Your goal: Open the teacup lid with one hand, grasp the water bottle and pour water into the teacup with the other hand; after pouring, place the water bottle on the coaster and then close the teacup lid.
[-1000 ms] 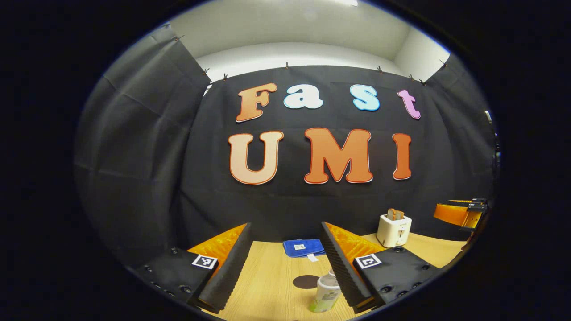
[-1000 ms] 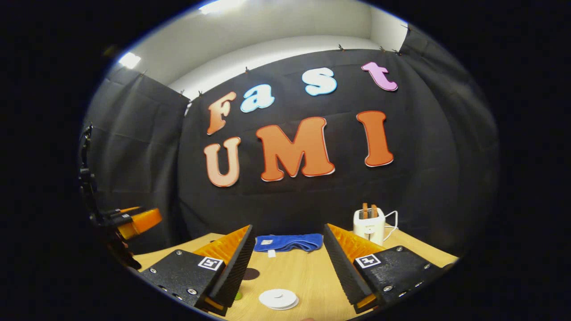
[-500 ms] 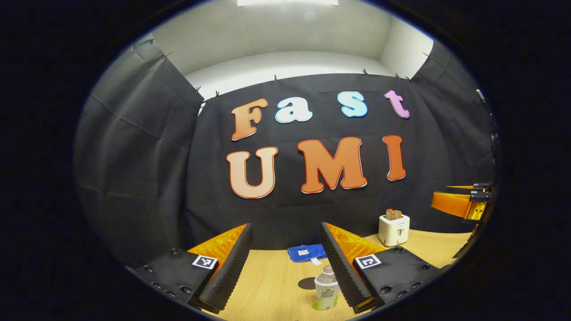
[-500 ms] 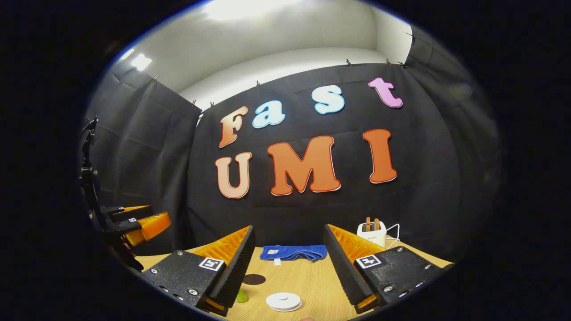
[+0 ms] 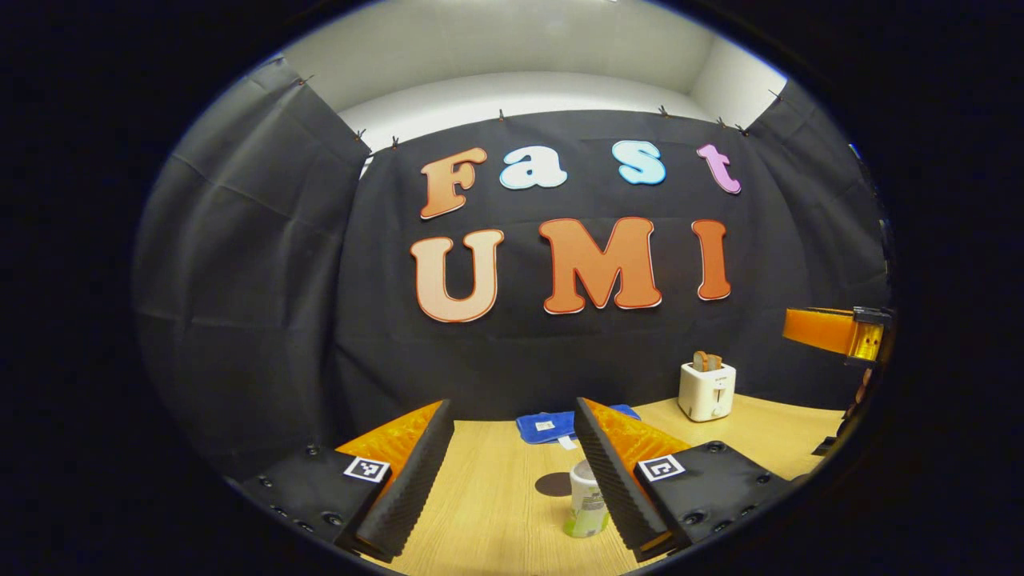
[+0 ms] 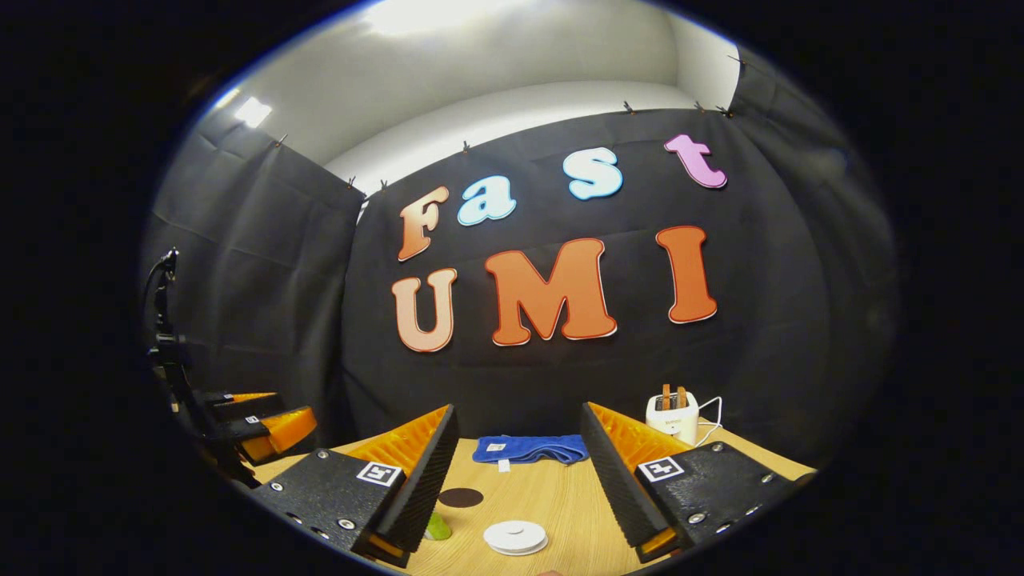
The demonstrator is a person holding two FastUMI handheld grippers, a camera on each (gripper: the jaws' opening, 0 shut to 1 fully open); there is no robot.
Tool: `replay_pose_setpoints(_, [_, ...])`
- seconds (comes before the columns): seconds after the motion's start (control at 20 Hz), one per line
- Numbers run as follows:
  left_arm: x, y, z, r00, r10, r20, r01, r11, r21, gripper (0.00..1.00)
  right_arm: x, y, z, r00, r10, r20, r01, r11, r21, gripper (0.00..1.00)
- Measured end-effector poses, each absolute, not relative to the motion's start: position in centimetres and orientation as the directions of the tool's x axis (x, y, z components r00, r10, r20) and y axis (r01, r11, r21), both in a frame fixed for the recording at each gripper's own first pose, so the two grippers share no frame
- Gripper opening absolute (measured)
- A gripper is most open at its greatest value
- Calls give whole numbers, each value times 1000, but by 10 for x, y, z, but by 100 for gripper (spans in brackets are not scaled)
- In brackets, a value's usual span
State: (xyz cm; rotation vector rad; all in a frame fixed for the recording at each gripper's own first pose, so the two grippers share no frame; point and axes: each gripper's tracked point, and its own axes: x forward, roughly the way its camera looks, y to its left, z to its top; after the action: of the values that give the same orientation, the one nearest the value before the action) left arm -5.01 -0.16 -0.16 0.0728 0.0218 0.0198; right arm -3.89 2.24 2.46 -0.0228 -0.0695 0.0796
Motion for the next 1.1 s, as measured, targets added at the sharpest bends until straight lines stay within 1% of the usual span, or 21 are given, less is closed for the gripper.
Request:
replay_pose_setpoints(0.15, [-50,-6,-5,1000,0,-18,1,999,44,98,-36,19,15,996,74,55,-72,997,-29,92])
replay_pose_setpoints(0.2, [-50,-10,-10,1000,-18,-24,19,1000,24,95,-34,18,11,996,75,44,-74,997,-24,92])
replay_pose_setpoints(0.3, [-49,-16,-15,999,-44,-29,43,999,-6,97,-31,17,2,996,79,30,-78,997,-25,92])
replay_pose_setpoints(0.45, [-51,-23,-27,998,-61,-29,61,998,-4,95,-25,18,-6,994,101,41,-100,995,-27,92])
replay_pose_setpoints(0.5, [-52,-29,-34,997,-78,-26,79,997,8,98,-22,19,-11,994,108,32,-107,994,-22,92])
replay_pose_setpoints(0.6, [-51,-36,-46,995,-97,-33,97,995,23,95,-17,20,-27,993,116,2,-116,993,-26,92])
replay_pose_setpoints(0.65, [-51,-42,-51,993,-112,-38,113,994,16,97,-15,18,-33,993,115,-13,-115,993,-35,92])
replay_pose_setpoints(0.75, [-52,-53,-64,988,-147,-45,146,989,-9,95,-12,16,-45,993,114,-35,-116,991,-60,92])
replay_pose_setpoints(0.8, [-51,-56,-71,987,-156,-51,155,988,-9,96,-11,15,-51,993,113,-46,-116,991,-71,92])
replay_pose_setpoints(1.0, [-48,-70,-98,980,-177,-93,178,984,10,97,-4,18,-75,988,127,-89,-135,987,-88,92])
replay_pose_setpoints(1.1, [-48,-77,-108,975,-192,-110,194,981,-1,95,2,20,-90,984,136,-116,-147,985,-87,92])
